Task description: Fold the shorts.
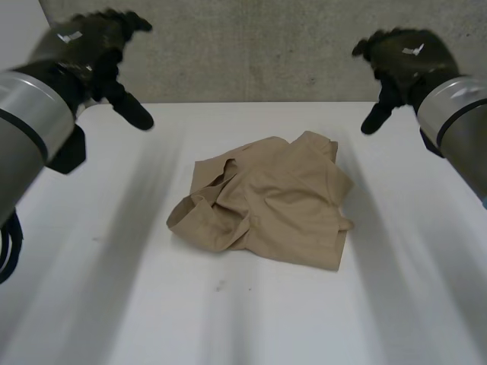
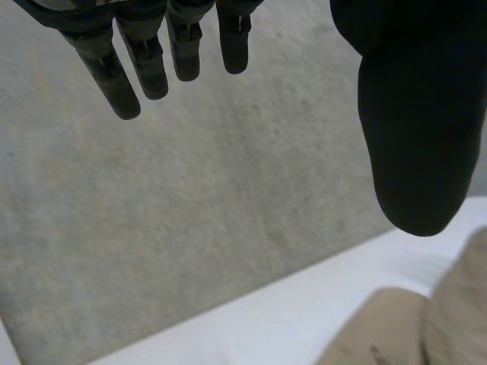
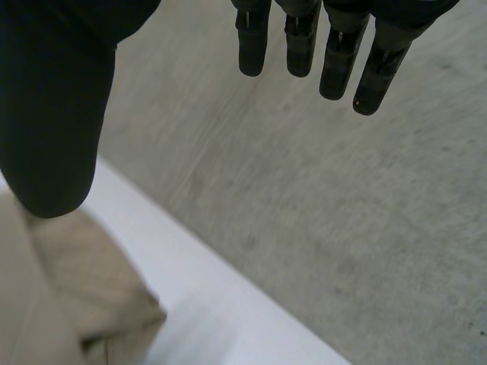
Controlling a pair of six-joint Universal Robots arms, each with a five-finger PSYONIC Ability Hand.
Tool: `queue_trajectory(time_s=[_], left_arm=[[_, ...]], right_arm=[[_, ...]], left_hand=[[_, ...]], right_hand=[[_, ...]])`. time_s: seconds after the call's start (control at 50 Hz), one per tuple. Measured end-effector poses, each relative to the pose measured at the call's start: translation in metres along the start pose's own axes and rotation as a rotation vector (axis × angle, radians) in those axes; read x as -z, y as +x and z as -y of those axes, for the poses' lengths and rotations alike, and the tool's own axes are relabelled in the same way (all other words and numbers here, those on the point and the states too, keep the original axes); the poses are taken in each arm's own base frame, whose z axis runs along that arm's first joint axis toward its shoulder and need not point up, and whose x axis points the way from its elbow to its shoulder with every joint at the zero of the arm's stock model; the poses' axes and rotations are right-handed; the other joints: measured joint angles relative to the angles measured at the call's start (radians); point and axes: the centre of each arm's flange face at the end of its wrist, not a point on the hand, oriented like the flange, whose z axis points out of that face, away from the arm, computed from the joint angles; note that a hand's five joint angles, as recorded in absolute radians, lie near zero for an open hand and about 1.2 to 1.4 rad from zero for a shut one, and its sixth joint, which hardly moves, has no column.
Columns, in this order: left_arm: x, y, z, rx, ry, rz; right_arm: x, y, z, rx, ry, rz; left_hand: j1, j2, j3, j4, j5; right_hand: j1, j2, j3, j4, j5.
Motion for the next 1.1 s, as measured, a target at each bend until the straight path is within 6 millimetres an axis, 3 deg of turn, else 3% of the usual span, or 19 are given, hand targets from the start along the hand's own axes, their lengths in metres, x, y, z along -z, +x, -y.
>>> queue_trajectory(time_s=[0.06,0.22,0.24,0.32,0.34,0.38,0.52,0.56,0.62,0.68,0.7,0.74,0.88,0.9,0.96,1.1], left_arm=[[0.000,0.009,-0.013,-0.008,-0.039,-0.027],[0.004,0.050,-0.082,-0.045,-0.224,-0.123],[0.004,0.055,-0.099,-0.057,-0.260,-0.118],[0.004,0.060,-0.126,-0.080,-0.315,-0.093],[0.003,0.061,-0.144,-0.098,-0.354,-0.070],[0.001,0.061,-0.160,-0.114,-0.386,-0.052],[-0.004,0.058,-0.192,-0.167,-0.452,-0.021],[-0.005,0.057,-0.194,-0.174,-0.455,-0.017],[-0.012,0.053,-0.198,-0.201,-0.440,0.015],[-0.020,0.048,-0.198,-0.233,-0.410,0.053],[-0.020,0.048,-0.198,-0.233,-0.410,0.053],[-0.031,0.041,-0.194,-0.263,-0.364,0.085],[-0.065,0.019,-0.172,-0.328,-0.229,0.163],[-0.078,0.010,-0.163,-0.348,-0.184,0.193],[-0.094,-0.004,-0.147,-0.373,-0.123,0.235],[-0.122,-0.023,-0.117,-0.389,-0.010,0.305]], right_arm=[[-0.005,-0.004,-0.012,0.080,-0.055,0.027],[-0.023,-0.017,-0.071,0.214,-0.278,0.139],[-0.029,-0.019,-0.089,0.214,-0.329,0.158],[-0.035,-0.022,-0.112,0.201,-0.387,0.178],[-0.038,-0.025,-0.128,0.184,-0.424,0.189],[-0.041,-0.029,-0.141,0.161,-0.453,0.199],[-0.045,-0.040,-0.162,0.048,-0.484,0.228],[-0.045,-0.042,-0.163,0.027,-0.483,0.236],[-0.042,-0.047,-0.160,-0.053,-0.474,0.279],[-0.037,-0.051,-0.154,-0.106,-0.468,0.314],[-0.037,-0.051,-0.154,-0.106,-0.468,0.314],[-0.026,-0.059,-0.144,-0.128,-0.466,0.355],[0.011,-0.097,-0.120,-0.144,-0.454,0.493],[0.026,-0.114,-0.111,-0.163,-0.448,0.550],[0.043,-0.137,-0.100,-0.206,-0.437,0.617],[0.070,-0.188,-0.075,-0.395,-0.375,0.737]], left_hand=[[0.000,0.000,0.000,0.000,0.000],[0.000,0.000,0.000,0.000,0.000],[0.000,0.000,0.000,0.000,0.000],[0.000,0.000,0.000,0.000,0.000],[0.004,0.002,0.001,0.002,0.000],[0.010,0.006,0.006,0.006,0.006],[0.213,0.194,0.180,0.195,0.179],[0.224,0.211,0.196,0.211,0.196],[0.555,0.517,0.491,0.506,0.482],[0.699,0.671,0.658,0.670,0.645],[0.699,0.671,0.658,0.670,0.645],[0.890,0.877,0.862,0.874,0.848],[0.898,0.911,0.890,0.907,0.878],[0.898,0.911,0.890,0.907,0.878],[0.898,0.911,0.890,0.907,0.878],[0.799,0.802,0.791,0.803,0.787]], right_hand=[[0.000,0.000,0.000,0.000,0.000],[0.000,0.000,0.000,0.000,0.000],[0.000,0.000,0.000,0.000,0.000],[0.000,0.000,0.000,0.000,0.000],[0.000,0.000,0.000,0.000,0.000],[0.000,0.000,0.000,0.000,0.000],[0.079,0.095,0.105,0.084,0.075],[0.087,0.097,0.113,0.089,0.078],[0.631,0.682,0.686,0.659,0.616],[0.784,0.946,0.950,0.933,0.901],[0.784,0.946,0.950,0.933,0.901],[0.784,0.948,0.959,0.946,0.918],[0.784,0.948,0.959,0.946,0.918],[0.784,0.948,0.959,0.946,0.918],[0.784,0.948,0.959,0.946,0.918],[0.784,0.948,0.963,0.947,0.918]])
